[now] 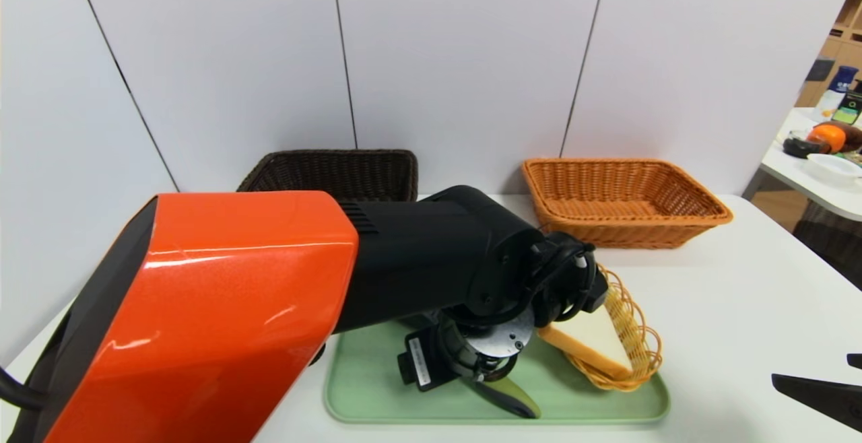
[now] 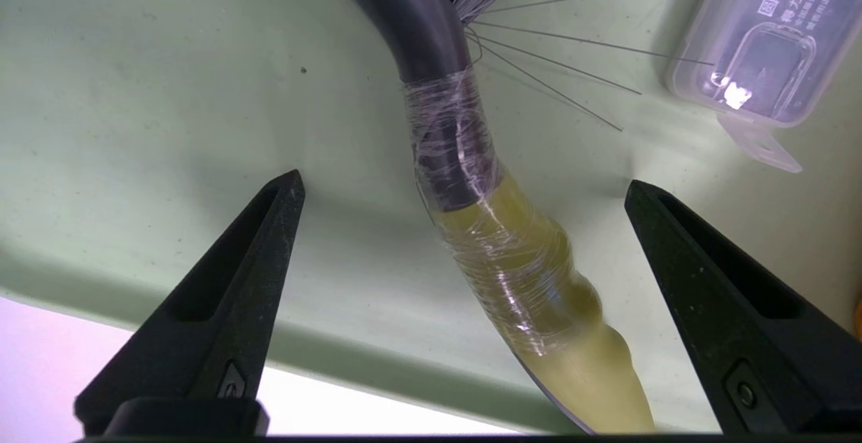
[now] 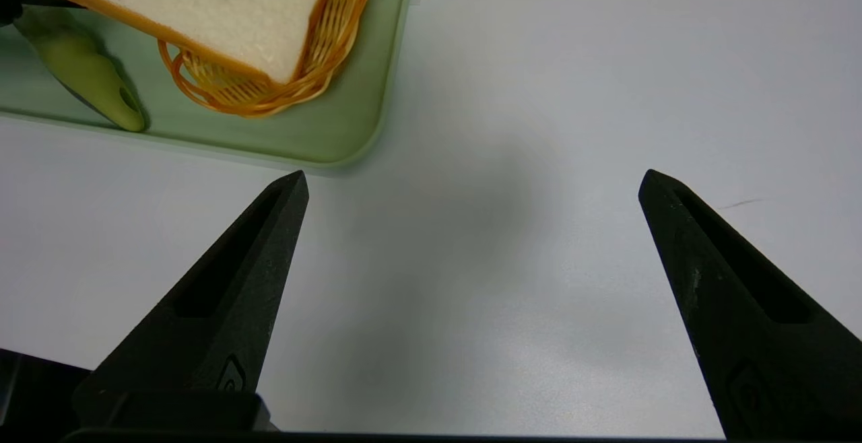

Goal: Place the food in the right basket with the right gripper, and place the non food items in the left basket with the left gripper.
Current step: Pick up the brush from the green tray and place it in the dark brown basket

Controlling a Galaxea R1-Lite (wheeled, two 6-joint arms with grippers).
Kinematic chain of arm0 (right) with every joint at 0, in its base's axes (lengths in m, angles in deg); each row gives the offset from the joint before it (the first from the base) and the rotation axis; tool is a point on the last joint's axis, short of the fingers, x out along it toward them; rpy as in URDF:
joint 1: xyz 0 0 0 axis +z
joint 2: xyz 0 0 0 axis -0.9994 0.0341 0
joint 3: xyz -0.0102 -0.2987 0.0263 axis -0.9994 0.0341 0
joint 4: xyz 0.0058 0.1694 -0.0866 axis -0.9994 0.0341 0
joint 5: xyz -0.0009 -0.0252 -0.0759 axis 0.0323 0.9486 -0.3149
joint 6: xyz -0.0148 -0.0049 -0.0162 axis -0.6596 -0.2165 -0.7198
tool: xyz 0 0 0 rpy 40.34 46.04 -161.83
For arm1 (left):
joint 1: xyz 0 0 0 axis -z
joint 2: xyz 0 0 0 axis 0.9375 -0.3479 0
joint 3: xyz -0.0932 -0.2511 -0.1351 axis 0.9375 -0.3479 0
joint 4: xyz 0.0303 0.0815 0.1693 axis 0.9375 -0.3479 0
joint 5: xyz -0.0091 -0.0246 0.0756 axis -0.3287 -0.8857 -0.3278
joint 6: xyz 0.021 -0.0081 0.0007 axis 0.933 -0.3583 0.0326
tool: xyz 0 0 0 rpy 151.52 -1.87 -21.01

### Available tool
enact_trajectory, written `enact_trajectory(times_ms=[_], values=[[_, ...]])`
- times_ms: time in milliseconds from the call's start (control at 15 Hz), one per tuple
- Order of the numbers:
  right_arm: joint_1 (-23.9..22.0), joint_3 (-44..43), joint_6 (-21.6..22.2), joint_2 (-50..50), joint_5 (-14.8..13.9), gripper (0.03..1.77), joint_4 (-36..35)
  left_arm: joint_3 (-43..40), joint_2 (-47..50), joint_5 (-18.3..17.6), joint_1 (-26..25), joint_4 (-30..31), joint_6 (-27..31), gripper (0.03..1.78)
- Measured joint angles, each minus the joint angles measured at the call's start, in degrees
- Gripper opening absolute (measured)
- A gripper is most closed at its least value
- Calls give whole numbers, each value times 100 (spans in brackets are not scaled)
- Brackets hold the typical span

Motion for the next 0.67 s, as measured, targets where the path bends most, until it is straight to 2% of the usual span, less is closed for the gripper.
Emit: enact_trajectory(times_ms=[467, 533, 667], values=[[2, -5, 0, 11, 11, 170, 0, 0, 0, -6, 13, -33, 0, 169], [2, -5, 0, 10, 12, 170, 0, 0, -1, -6, 11, -59, -1, 160], [2, 0, 0, 10, 12, 170, 0, 0, -12, -4, 24, -67, -4, 126]])
